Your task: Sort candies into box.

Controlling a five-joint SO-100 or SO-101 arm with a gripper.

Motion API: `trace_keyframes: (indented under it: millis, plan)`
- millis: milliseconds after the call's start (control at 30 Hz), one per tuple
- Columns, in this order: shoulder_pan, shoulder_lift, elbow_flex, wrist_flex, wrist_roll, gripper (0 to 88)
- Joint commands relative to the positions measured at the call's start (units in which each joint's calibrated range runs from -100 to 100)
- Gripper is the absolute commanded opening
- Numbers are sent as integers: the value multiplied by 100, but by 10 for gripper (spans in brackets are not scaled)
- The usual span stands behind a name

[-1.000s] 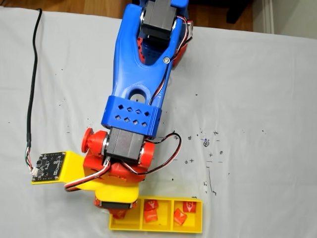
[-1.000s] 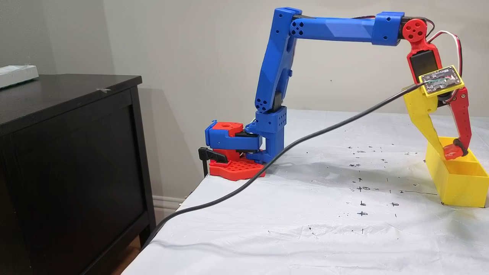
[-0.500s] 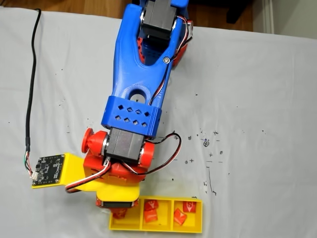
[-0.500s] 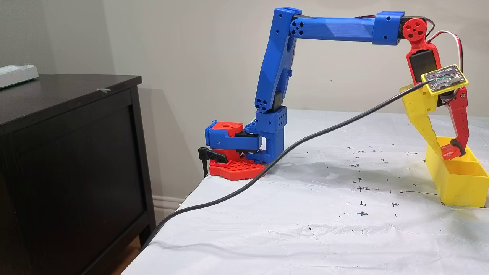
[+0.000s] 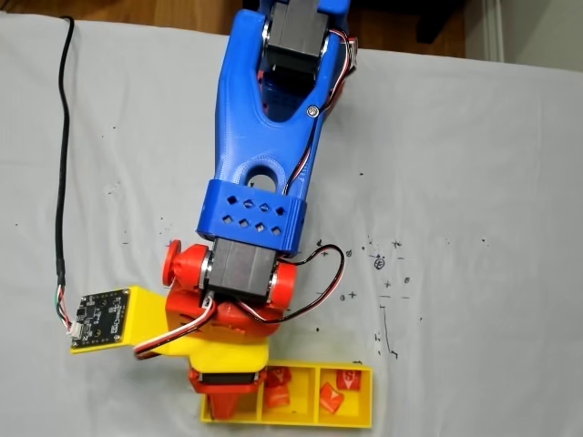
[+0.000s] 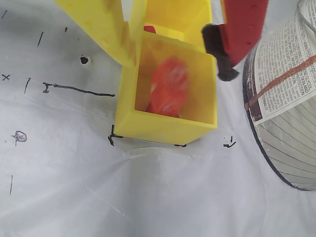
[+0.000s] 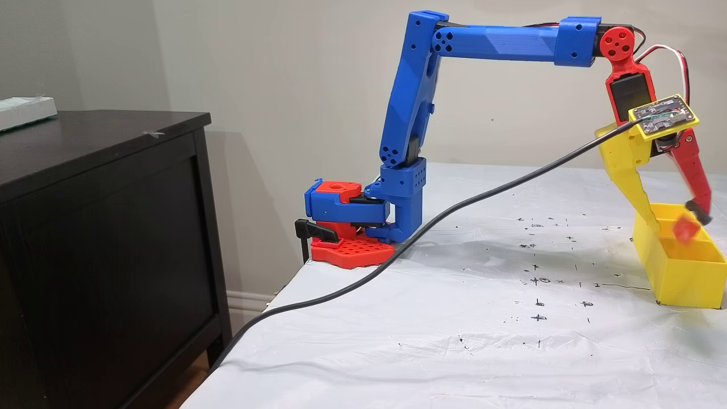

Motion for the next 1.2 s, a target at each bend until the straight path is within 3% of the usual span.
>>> trace_keyframes:
  millis: [0, 333, 467, 533, 767, 900, 1167]
  plan:
    - [-56, -167, -197, -72, 5, 309]
    - [-28, -286, -161, -23, 24, 275]
    - [8, -388, -97, -23, 34, 158]
    - [26, -557, 30, -23, 39, 19]
    - [89, -1295, 813, -219, 63, 2]
    - [80, -2288, 1969, -588, 63, 2]
    - [-282, -5613, 5957, -1865, -93, 2]
